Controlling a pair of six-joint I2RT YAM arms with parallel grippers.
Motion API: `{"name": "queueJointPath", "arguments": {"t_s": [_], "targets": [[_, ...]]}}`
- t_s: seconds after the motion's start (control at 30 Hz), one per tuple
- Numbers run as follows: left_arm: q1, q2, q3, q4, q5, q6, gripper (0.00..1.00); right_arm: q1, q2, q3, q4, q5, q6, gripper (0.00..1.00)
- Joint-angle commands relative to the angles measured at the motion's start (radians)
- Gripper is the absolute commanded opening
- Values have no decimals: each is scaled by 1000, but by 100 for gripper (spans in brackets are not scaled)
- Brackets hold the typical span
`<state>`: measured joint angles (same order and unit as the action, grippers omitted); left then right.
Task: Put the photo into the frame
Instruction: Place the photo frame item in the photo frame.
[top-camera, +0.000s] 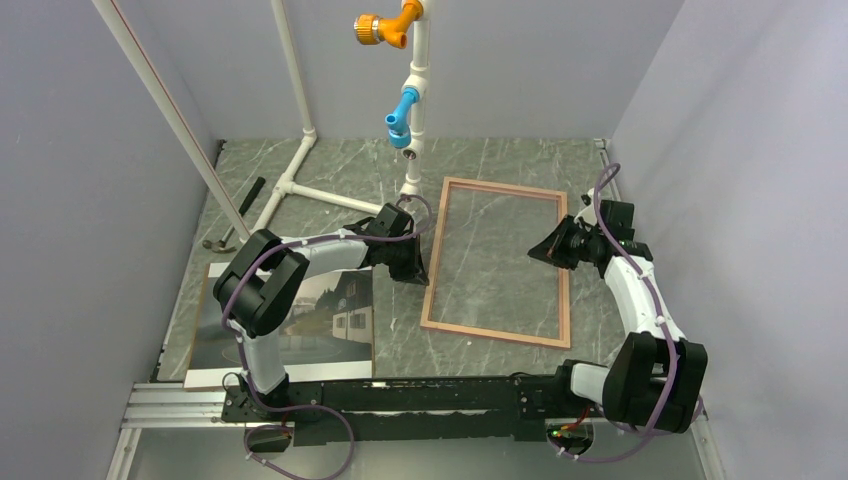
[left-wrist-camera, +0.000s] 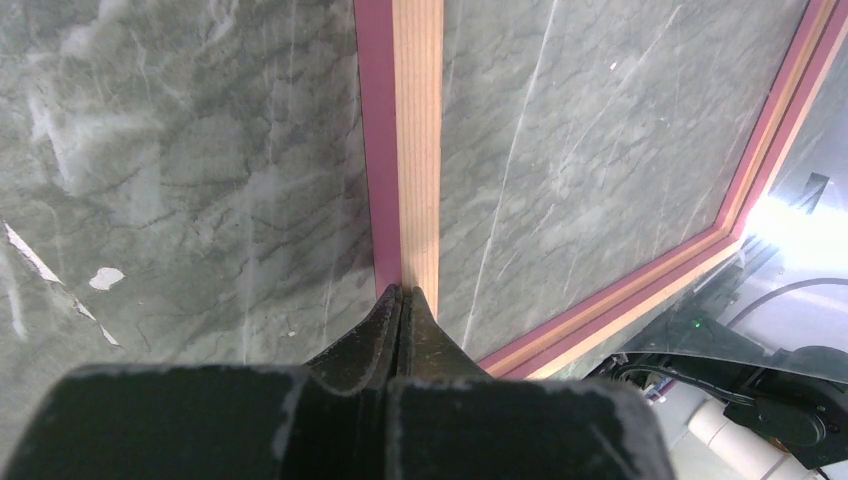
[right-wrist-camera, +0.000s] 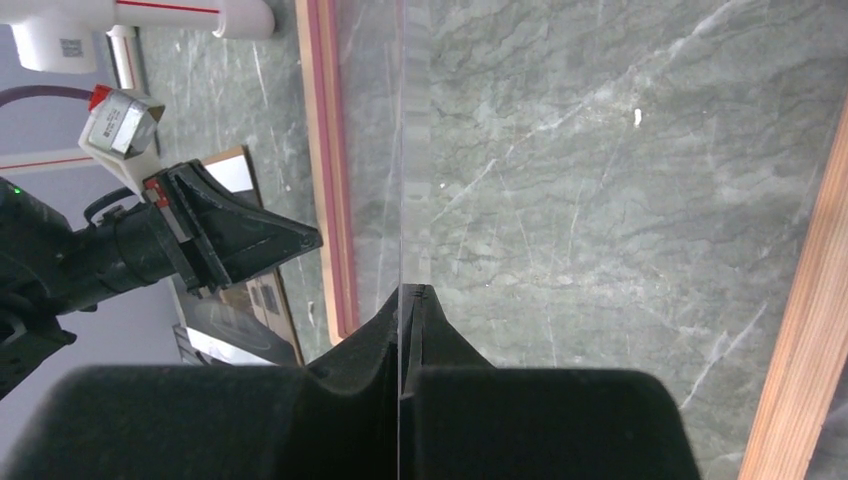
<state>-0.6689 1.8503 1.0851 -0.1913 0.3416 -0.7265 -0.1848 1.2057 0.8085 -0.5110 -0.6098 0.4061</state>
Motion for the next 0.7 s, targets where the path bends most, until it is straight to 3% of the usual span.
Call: {"name": "queueJointPath", "arguments": {"t_s": [0.0, 0.43, 0.67], "targets": [[-11, 77, -21, -41, -96, 35, 0, 15, 2, -11, 42, -131, 52, 0], [-11, 87, -16, -45, -94, 34, 0, 12, -24, -42, 231, -317, 174, 0], [-11, 86, -16, -45, -93, 35, 0, 0, -14, -49, 202, -290, 144, 0]]}}
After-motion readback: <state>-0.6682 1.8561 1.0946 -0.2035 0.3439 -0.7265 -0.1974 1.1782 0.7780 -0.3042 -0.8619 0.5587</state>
